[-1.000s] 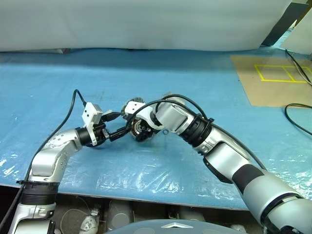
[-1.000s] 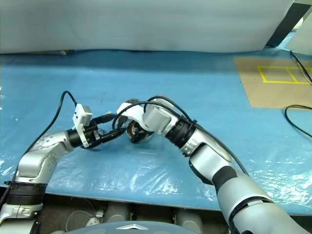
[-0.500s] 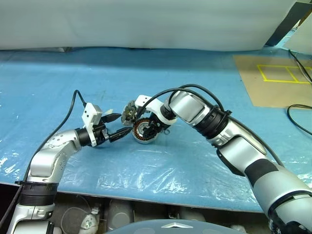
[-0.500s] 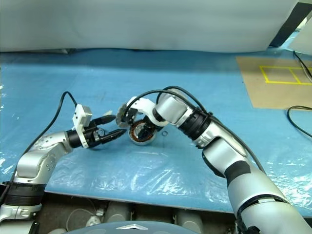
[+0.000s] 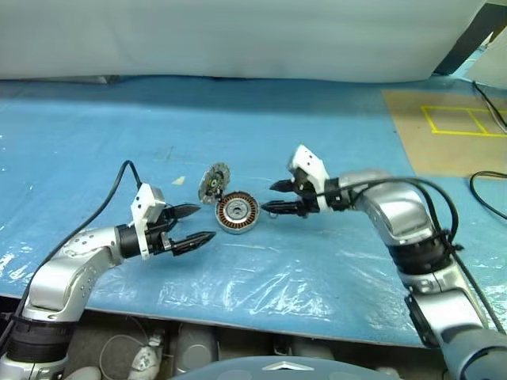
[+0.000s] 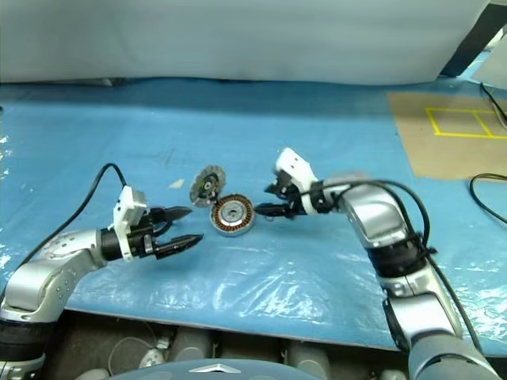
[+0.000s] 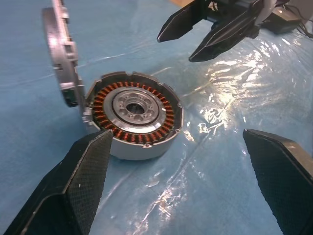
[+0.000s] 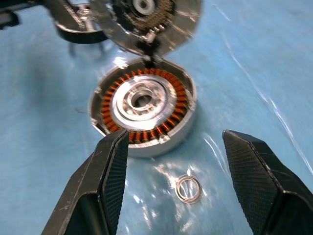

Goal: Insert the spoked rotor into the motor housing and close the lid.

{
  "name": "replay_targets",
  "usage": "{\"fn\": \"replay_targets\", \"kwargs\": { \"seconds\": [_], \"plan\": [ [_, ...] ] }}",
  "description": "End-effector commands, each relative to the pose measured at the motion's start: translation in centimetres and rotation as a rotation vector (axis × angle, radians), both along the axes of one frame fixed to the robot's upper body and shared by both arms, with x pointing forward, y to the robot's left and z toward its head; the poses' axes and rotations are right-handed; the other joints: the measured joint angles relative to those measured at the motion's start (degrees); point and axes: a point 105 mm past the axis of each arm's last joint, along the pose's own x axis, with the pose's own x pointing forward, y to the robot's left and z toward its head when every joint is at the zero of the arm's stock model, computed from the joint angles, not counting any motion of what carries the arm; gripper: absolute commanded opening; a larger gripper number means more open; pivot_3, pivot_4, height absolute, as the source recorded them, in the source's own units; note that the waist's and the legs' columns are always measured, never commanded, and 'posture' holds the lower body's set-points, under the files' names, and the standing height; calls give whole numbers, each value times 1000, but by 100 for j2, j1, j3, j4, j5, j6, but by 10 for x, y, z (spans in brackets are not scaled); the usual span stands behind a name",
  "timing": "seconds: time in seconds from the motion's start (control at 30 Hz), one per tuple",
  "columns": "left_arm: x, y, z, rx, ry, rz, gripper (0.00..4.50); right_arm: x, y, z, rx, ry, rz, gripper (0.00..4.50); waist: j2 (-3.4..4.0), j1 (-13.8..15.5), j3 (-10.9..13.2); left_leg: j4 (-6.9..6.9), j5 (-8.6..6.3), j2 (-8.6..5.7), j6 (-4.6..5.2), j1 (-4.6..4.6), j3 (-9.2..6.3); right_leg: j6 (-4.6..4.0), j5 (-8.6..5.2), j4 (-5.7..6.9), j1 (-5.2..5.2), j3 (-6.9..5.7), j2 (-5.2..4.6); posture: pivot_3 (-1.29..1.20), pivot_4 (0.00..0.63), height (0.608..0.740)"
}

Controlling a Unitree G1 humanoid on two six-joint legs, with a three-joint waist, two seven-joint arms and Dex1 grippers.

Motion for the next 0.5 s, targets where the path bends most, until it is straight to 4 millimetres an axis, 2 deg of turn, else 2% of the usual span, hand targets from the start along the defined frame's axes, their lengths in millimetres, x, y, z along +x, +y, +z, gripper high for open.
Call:
{"fn": "replay_targets", "kwargs": {
  "seconds": [0.03,0.13,0.4,0.5],
  "plan": [
    [-5,-8,6,10,-35,-44,4500,8,-5,5,55,-119,-70,3192,0,-32,0,3,0,0,0,4,2,-2,-1,0,0,7,4,0,150,740],
    [-2,-11,3,13,-34,-47,4500,13,-7,-13,39,-134,-119,3192,0,-33,0,7,0,0,1,14,7,-25,-15,-1,5,15,6,0,150,740],
    [7,-10,4,25,-43,-47,4500,9,5,-32,47,-77,-68,3192,0,-27,0,9,0,-1,2,12,8,-25,-15,-1,8,15,6,0,150,740],
    [8,-10,3,25,-43,-46,4500,4,3,-45,-28,-96,-29,3192,0,-25,0,8,0,-2,2,9,8,-24,-14,-2,7,15,6,0,150,740]
  ]
}}
